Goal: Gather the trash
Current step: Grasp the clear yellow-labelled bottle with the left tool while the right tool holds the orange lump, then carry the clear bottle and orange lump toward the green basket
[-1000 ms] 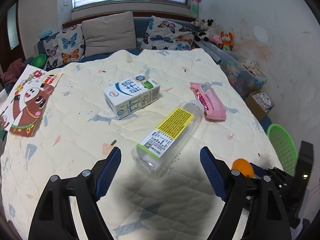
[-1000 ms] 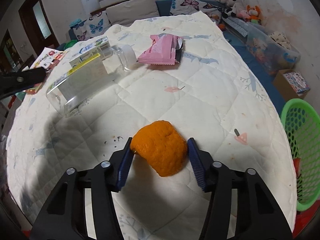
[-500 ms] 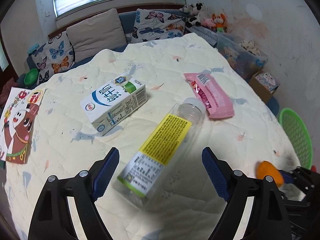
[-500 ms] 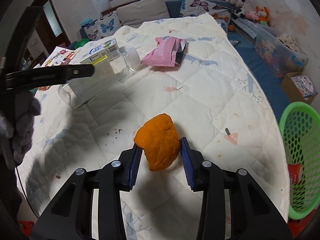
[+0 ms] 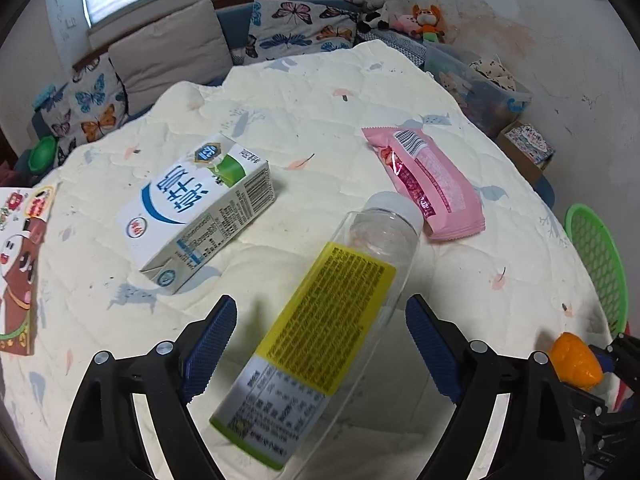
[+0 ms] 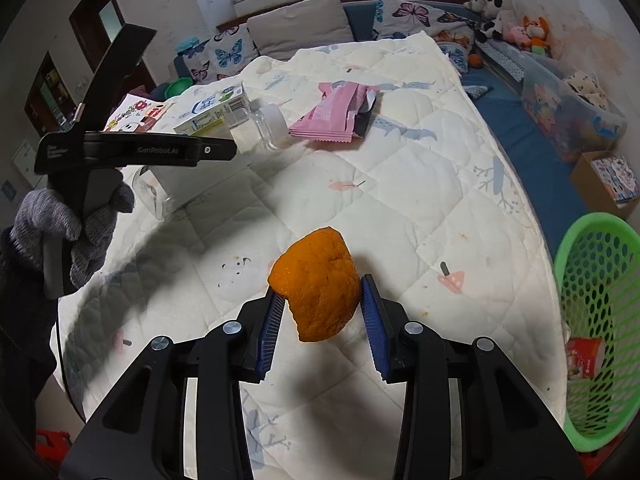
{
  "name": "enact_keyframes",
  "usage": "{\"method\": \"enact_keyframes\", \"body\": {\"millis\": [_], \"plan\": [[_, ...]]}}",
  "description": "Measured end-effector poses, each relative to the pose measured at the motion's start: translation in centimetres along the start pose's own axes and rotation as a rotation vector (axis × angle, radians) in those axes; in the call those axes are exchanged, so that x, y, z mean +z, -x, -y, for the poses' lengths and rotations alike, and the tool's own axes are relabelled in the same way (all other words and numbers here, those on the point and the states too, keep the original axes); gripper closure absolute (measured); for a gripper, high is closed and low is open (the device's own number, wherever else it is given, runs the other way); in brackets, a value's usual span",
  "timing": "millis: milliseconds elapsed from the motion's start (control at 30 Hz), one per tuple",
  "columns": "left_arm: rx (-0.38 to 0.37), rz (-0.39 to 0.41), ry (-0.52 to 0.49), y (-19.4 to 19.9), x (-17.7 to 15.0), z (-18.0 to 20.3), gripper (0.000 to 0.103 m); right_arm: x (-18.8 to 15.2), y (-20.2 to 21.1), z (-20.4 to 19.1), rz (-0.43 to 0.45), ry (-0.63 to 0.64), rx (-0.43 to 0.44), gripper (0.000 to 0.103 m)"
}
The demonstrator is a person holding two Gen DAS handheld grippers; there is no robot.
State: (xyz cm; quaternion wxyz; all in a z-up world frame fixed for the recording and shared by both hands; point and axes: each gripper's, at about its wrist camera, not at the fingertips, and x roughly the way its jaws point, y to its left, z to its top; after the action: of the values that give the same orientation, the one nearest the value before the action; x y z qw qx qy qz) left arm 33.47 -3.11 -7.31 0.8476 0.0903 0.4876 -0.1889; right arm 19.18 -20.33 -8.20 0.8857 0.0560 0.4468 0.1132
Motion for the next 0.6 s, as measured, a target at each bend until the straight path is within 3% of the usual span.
{"method": "enact_keyframes", "body": {"millis": [133,233,400,600], "plan": [[-0.024,-0.027,-0.007,-0.8,0.2,-0.2,0.025,0.0,0.0,0.1,0.004,0.006,0.004,0.064],[-0.057,-0.032,-0.012,-1.0,0.0,0.0,0.035,0.0,0.1,0.3,0.003,0.003,0.007,0.064],[-0.044,-0.02,-0.016,-0.7,-0.2,0.6,0.055,-0.1,0.5,0.6,0.012,0.002,0.008,0.064],[-0.025,-0.001,0.001,0.8,-1.0,1.2,0.057,-0.4,1.6,0.9,0.033,-0.001,0.008,0.064]]}}
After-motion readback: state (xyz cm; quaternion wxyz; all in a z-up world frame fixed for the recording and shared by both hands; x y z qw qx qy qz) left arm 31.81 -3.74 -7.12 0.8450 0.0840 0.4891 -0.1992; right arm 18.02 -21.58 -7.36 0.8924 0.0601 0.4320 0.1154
